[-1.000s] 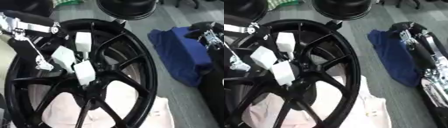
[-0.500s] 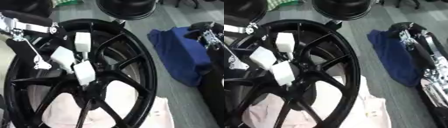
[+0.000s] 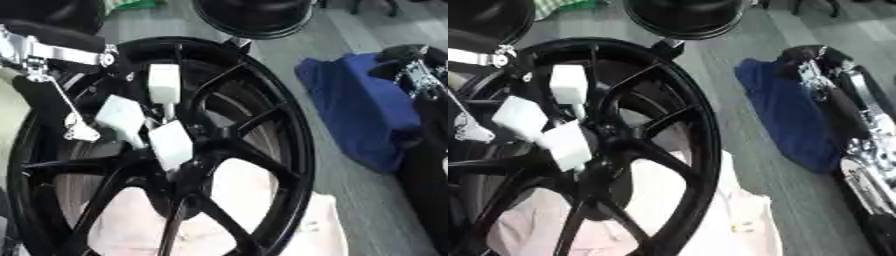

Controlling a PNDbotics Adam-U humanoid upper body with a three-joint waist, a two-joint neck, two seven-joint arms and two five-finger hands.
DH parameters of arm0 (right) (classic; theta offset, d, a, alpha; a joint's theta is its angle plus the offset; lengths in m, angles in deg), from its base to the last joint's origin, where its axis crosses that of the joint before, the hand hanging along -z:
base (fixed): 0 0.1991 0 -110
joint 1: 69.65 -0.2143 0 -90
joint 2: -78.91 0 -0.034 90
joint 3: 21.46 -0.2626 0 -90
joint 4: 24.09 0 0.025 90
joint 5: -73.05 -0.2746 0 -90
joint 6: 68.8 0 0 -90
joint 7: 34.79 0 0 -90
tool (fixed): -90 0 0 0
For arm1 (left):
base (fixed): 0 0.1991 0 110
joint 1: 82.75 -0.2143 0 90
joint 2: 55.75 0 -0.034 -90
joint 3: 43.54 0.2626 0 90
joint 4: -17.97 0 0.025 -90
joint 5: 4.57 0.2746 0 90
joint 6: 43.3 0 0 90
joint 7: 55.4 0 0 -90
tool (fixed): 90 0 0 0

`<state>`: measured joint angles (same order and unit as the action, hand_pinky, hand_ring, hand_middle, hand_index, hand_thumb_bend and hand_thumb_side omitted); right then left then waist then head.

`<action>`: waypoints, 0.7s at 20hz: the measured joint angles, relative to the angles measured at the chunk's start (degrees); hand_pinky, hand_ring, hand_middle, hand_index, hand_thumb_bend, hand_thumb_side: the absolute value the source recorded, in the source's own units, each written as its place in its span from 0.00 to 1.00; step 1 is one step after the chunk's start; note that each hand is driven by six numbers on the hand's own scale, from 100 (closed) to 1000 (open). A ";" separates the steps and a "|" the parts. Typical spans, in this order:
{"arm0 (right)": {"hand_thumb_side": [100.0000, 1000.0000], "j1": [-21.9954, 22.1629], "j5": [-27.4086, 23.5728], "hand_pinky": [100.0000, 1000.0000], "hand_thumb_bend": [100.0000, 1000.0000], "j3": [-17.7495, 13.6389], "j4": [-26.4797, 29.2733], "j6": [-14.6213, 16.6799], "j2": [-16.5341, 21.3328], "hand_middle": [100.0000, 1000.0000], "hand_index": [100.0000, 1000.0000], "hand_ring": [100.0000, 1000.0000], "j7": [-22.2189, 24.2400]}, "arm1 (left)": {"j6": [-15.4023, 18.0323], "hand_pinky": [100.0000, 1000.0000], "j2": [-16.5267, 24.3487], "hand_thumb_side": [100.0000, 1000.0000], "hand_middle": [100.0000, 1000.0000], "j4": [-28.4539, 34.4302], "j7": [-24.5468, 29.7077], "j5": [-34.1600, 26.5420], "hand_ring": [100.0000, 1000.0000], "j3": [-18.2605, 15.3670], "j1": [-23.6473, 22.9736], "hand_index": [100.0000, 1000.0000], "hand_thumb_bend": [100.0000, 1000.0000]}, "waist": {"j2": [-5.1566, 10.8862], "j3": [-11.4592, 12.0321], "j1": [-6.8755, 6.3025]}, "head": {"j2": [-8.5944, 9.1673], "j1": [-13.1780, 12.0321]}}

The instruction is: Pull the pin out of the wheel hub.

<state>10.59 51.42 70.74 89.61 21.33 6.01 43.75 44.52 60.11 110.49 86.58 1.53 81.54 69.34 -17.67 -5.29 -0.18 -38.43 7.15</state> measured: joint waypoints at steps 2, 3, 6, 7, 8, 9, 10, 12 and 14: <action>0.51 0.00 0.00 0.79 0.00 0.00 0.00 -0.03 0.00 0.61 0.64 0.62 -0.03 | -0.73 0.80 -0.01 0.00 0.26 0.00 0.03 -0.37 0.42 -0.06 0.03 0.45 0.07 | 0.00 0.00 0.00 | 0.00 0.00; 0.51 0.00 0.00 0.79 0.00 0.00 0.00 -0.04 0.00 0.61 0.64 0.62 -0.04 | -1.13 0.79 -0.02 0.00 0.25 0.00 0.04 -0.63 0.41 -0.18 0.03 0.43 0.07 | 0.00 0.00 0.00 | 0.01 0.00; 0.51 0.00 0.00 0.80 0.00 0.00 0.00 -0.12 0.00 0.61 0.64 0.62 -0.12 | -2.56 0.79 -0.02 0.00 0.21 0.05 0.03 -1.63 0.39 -1.16 0.27 0.38 0.09 | 0.00 0.01 -0.01 | 0.01 -0.02; 0.51 0.00 0.00 0.80 0.00 0.00 0.00 -0.13 0.00 0.61 0.64 0.62 -0.13 | -3.02 0.78 -0.02 0.00 0.21 0.11 0.03 -1.93 0.39 -1.55 0.43 0.37 0.09 | 0.00 0.03 -0.02 | 0.01 -0.04; 0.51 0.00 0.00 0.80 0.00 0.00 0.00 -0.13 0.00 0.61 0.64 0.62 -0.13 | -3.45 0.78 -0.02 0.00 0.20 0.28 0.04 -2.19 0.38 -1.96 0.50 0.36 0.09 | 0.00 0.06 -0.02 | 0.01 -0.06; 0.51 0.00 0.00 0.80 0.00 0.00 0.00 -0.13 0.00 0.61 0.64 0.62 -0.13 | -3.81 0.77 -0.02 0.00 0.19 0.50 0.04 -2.38 0.37 -2.36 0.55 0.35 0.09 | 0.00 0.10 -0.03 | 0.01 -0.10; 0.51 0.00 -0.01 0.80 0.00 0.00 0.00 -0.13 0.00 0.61 0.64 0.62 -0.13 | -4.13 0.77 -0.02 0.00 0.18 0.78 0.06 -2.55 0.37 -2.82 0.58 0.34 0.09 | 0.00 0.13 -0.03 | 0.01 -0.15; 0.51 0.00 -0.02 0.80 0.00 0.00 0.00 -0.13 0.00 0.61 0.64 0.62 -0.13 | -4.59 0.77 0.01 0.00 0.17 1.32 0.05 -2.70 0.36 -3.71 0.79 0.33 0.09 | 0.01 0.15 -0.03 | 0.01 -0.18; 0.51 0.00 -0.03 0.80 0.00 -0.02 0.00 -0.12 0.00 0.61 0.64 0.62 -0.15 | -4.88 0.77 0.06 0.00 0.17 2.11 -0.11 -2.89 0.35 -4.95 1.07 0.32 0.09 | 0.02 0.17 -0.03 | 0.00 -0.20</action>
<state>10.59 51.39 70.72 89.61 21.21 6.01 43.61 39.64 60.17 112.60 86.47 -1.36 76.59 70.41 -17.66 -5.12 -0.20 -38.43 6.95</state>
